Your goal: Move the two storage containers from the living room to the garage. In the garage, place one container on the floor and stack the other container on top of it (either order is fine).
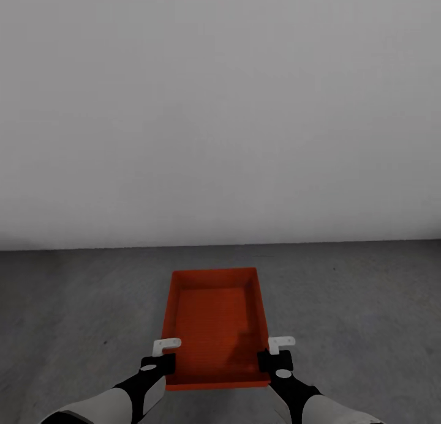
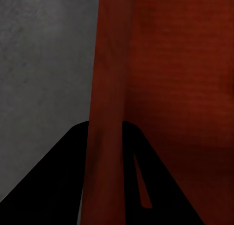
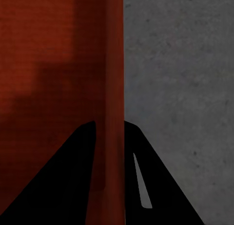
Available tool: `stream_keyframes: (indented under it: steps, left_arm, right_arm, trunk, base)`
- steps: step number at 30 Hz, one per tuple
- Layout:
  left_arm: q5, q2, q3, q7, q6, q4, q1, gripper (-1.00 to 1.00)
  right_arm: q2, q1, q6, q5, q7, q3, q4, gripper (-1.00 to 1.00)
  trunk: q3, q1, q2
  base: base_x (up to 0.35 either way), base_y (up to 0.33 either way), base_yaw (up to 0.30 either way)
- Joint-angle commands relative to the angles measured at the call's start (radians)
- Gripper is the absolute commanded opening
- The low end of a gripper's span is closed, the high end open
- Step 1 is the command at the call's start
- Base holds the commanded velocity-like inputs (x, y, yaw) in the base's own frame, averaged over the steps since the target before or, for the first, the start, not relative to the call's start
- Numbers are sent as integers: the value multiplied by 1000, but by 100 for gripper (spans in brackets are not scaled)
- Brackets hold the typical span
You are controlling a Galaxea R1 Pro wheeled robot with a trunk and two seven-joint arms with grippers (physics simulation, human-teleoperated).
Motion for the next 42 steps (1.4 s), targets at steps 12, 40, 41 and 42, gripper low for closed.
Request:
stream_keyframes:
  steps: [12,40,41,42]
  left_arm:
    - [-2,4,24,24,-58,-2,-1,-100]
    - [-2,3,24,24,-58,-1,-1,-100]
    - [-2,3,24,24,-58,-1,-1,-100]
    - [-2,3,24,24,-58,-2,-1,-100]
  right_arm:
    - [1,-1,1,-52,18,-67,2,-100]
    - [1,-2,1,-52,18,-67,2,-100]
    - [1,-1,1,-52,18,-67,2,-100]
    - [1,-1,1,-52,18,-67,2,-100]
  trunk:
    - [-38,46,-85]
    - [-95,115,-211]
    - [-95,115,-211]
    - [-95,115,-211]
  base:
    - [0,0,0]
    - [0,0,0]
    - [0,0,0]
    - [0,0,0]
